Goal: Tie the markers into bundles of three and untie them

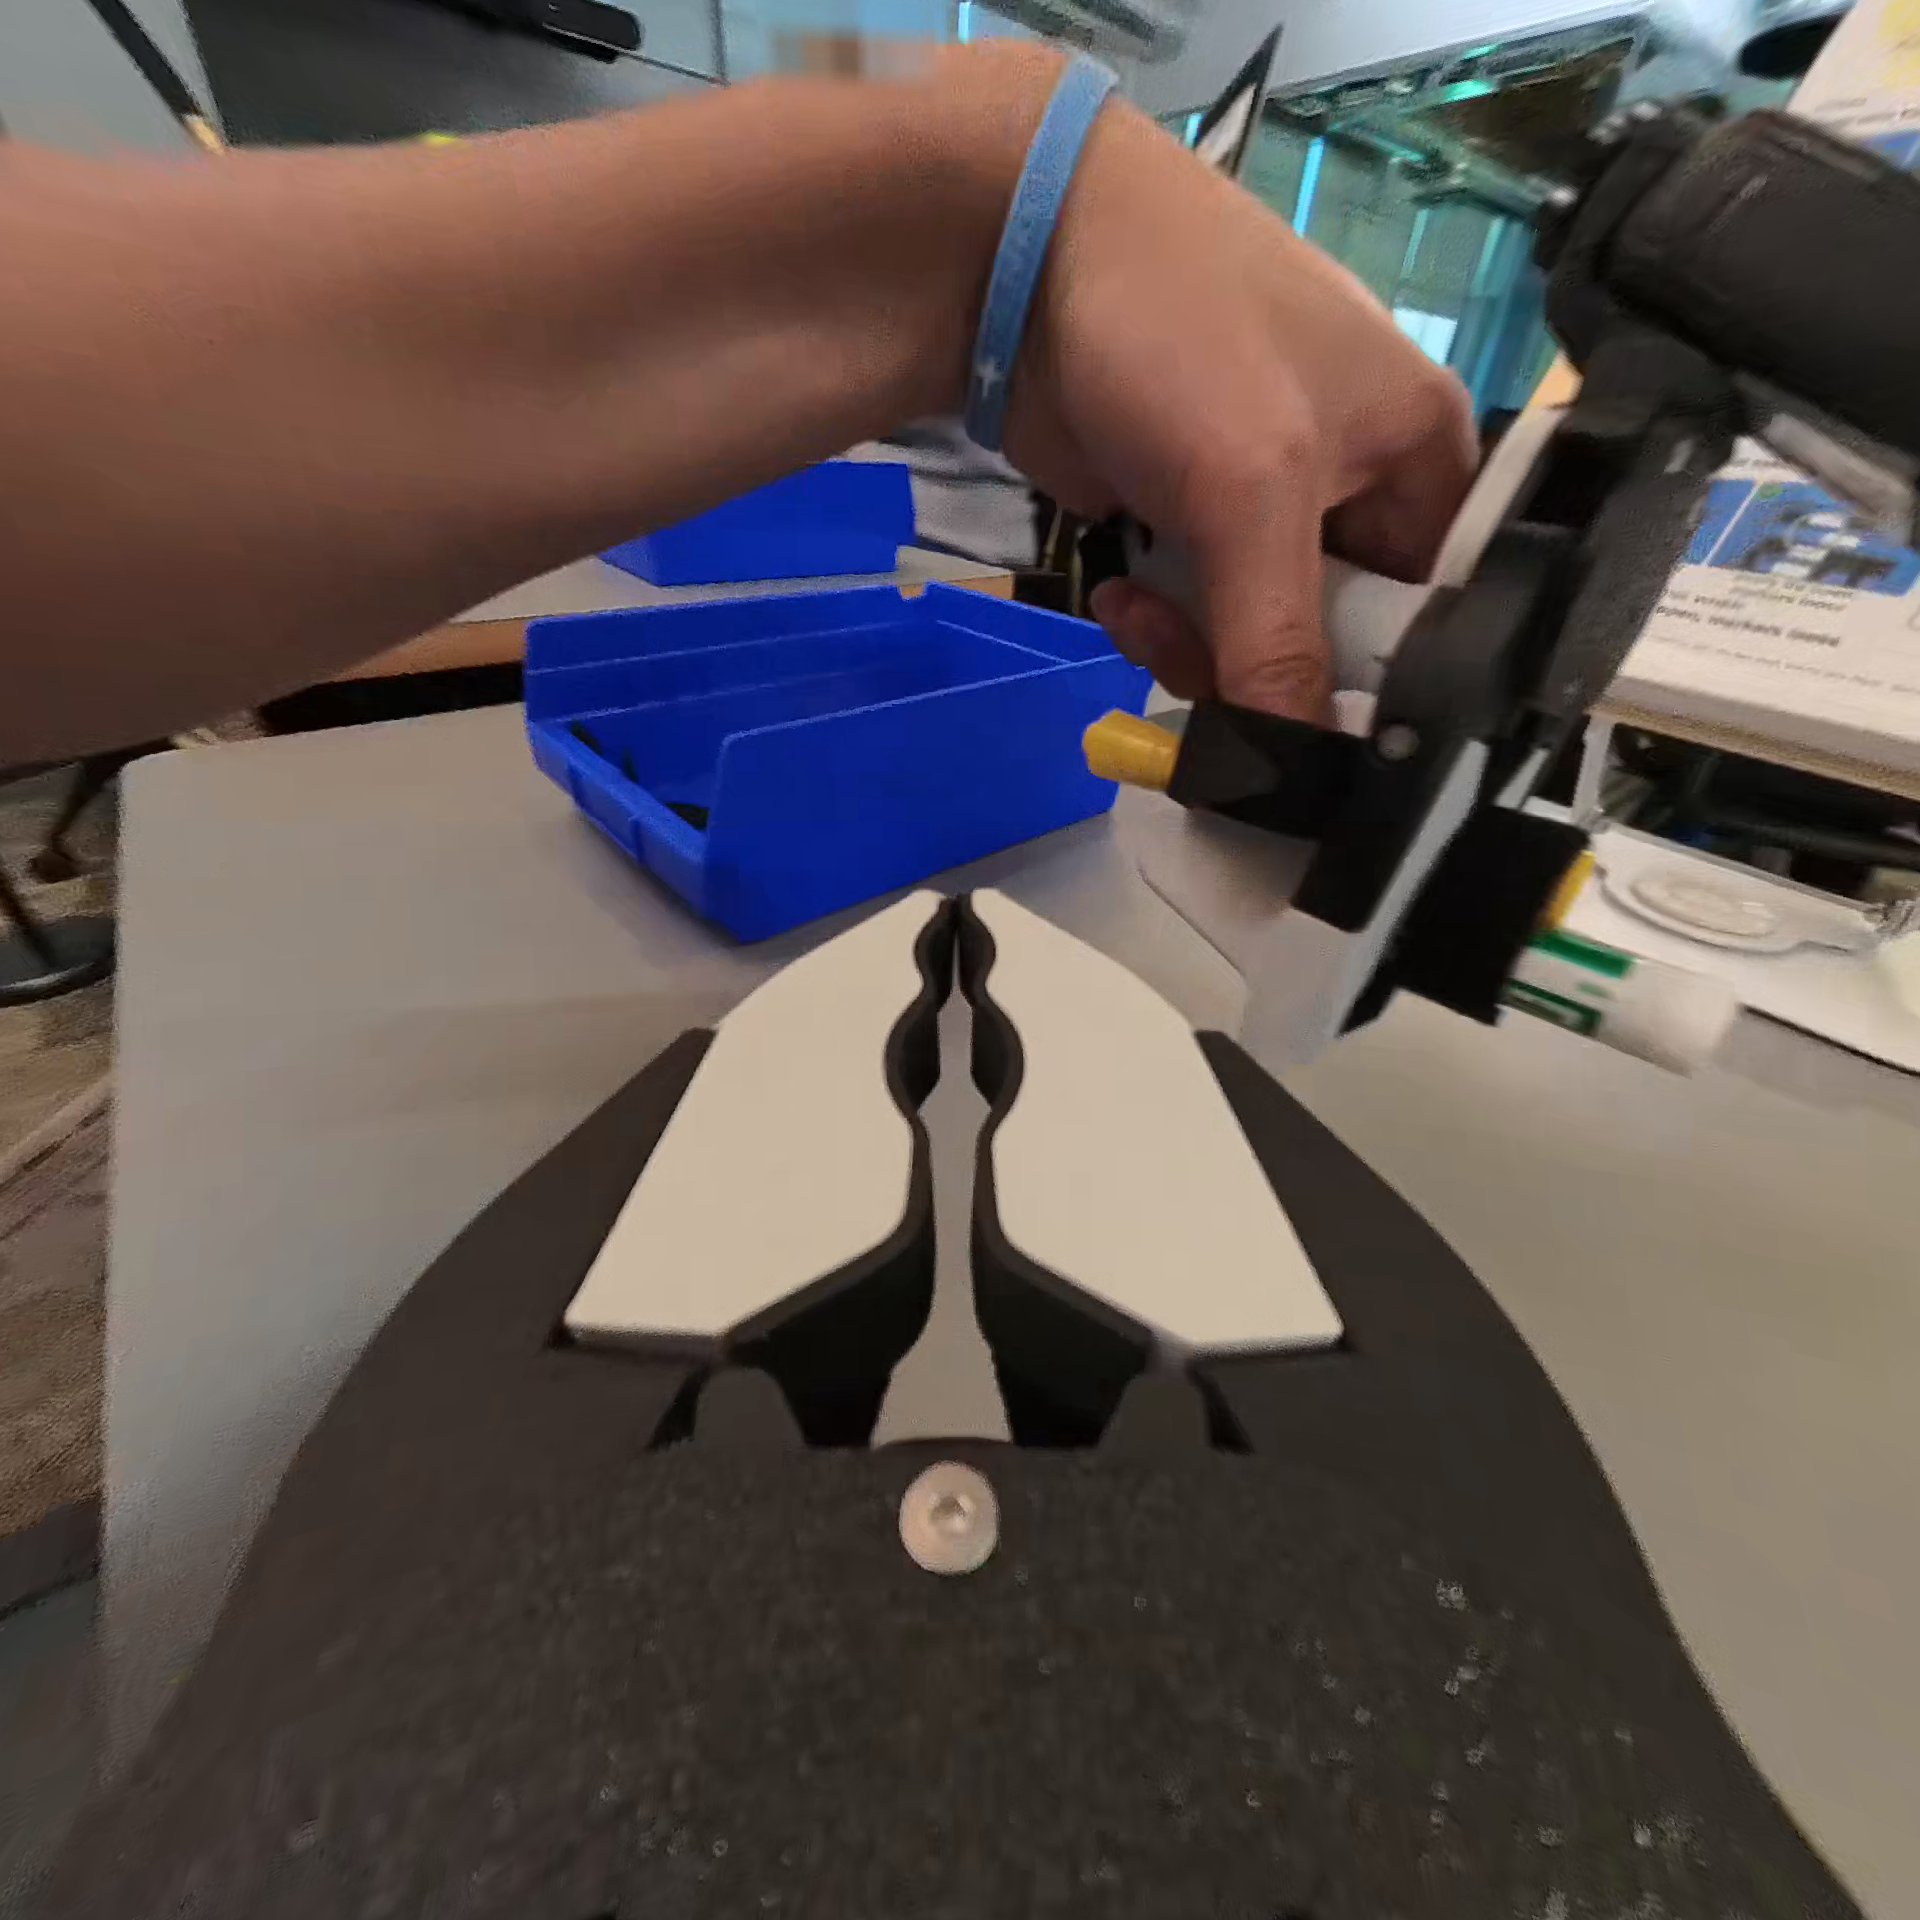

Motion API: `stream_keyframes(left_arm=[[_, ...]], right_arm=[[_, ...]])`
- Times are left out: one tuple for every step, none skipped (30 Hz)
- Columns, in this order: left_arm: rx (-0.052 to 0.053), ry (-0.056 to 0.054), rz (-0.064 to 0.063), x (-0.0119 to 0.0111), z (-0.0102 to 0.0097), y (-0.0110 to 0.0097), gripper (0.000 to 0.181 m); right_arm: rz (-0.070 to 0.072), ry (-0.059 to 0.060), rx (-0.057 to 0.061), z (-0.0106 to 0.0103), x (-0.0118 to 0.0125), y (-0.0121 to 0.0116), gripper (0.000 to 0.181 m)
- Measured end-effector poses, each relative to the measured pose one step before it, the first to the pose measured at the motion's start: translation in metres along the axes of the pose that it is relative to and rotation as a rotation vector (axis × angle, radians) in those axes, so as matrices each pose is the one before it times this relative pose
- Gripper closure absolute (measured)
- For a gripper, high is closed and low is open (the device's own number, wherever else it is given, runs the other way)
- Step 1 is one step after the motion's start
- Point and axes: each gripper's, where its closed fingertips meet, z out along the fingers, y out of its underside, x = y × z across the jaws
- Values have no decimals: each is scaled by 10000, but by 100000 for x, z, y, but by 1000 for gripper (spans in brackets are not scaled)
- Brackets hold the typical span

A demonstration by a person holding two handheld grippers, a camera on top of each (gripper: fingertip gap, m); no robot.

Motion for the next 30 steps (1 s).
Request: stream_keyframes(left_arm=[[19, 27, -22, 28, 95, -150, 139], [19, 8, -31, 9, 95, -150, 139], [8, -2, -35, 21, 93, -130, 139], [5, -2, -32, 24, 101, -147, 139], [10, 8, -36, 35, 103, -184, 139], [35, 33, -39, 84, 92, -236, 139], [42, 64, -42, 134, 87, -275, 139], [5, 49, -12, 142, 96, -207, 139], [-9, -3, 18, 90, 88, -143, 139], [9, 7, 12, 106, 50, -132, 139], [34, 16, 10, 130, 11, -122, 139], [43, 4, 18, 106, 7, -101, 139], [26, 7, 10, 86, 9, -46, 139], [-11, 36, -3, 108, 39, 2, 139], [-45, 11, 6, 58, 63, 55, 139], [-44, -21, 9, 19, 45, 53, 139], [-30, 16, -7, 71, 22, 59, 139], [-17, 17, 2, 81, -5, 74, 139], [-11, -17, -1, 26, -23, 89, 139], [-12, -25, -17, -2, -20, 104, 139], [-9, -19, -6, -1, -18, 111, 138], [9, 3, 8, 30, -12, 87, 138], [3, 13, 0, 28, 19, 85, 138], [-5, -1, -16, -12, 34, 58, 139], [0, 13, -36, 6, 43, 33, 139], [4, 35, -29, 57, 42, 3, 139], [14, 9, -8, 46, 48, -36, 139], [15, 12, -10, 59, 50, -58, 139], [6, 32, -10, 83, 43, -56, 139], [1, 18, 0, 73, 33, -30, 139]], right_arm=[[183, 209, -205, 888, -115, 415, 181], [261, -3, -258, 764, -137, 537, 181], [329, -157, -121, 726, -209, 370, 181], [404, 101, 20, 708, 128, 181, 181], [81, 297, -31, 715, 292, 280, 181], [-245, 429, -259, 913, 337, 527, 181], [-68, 573, -231, 876, 357, 330, 181], [-19, 317, 28, 703, -56, -124, 181], [-47, 380, 176, 511, 52, -433, 181], [23, 432, 205, 387, 145, -552, 181], [92, 166, 21, 323, -140, -343, 181], [179, 148, 9, 226, -85, -300, 181], [49, 288, 49, 169, 165, -251, 181], [-24, 267, -21, 230, 149, -67, 181], [-23, 69, -132, 281, -85, 134, 181], [-41, 328, -123, 213, 355, 150, 181], [-6, 300, -68, 154, 394, 104, 181], [64, 208, -2, 48, 369, 14, 181], [73, 343, 117, -111, 653, -164, 181], [79, 150, 128, -133, 356, -197, 181], [4, 63, -16, -86, 119, 47, 181], [16, -12, -88, -57, -84, 196, 181], [107, -285, -73, -71, -568, 189, 181], [84, -203, 37, -132, -501, 28, 181], [-85, 4, 86, -115, -243, -94, 181], [-119, 22, 122, -37, -148, -224, 181], [129, -34, 183, -58, -142, -373, 181], [207, 15, 76, 15, -27, -213, 181], [148, 113, -25, 119, 144, -54, 181], [176, 82, -22, 164, 175, 19, 181]])
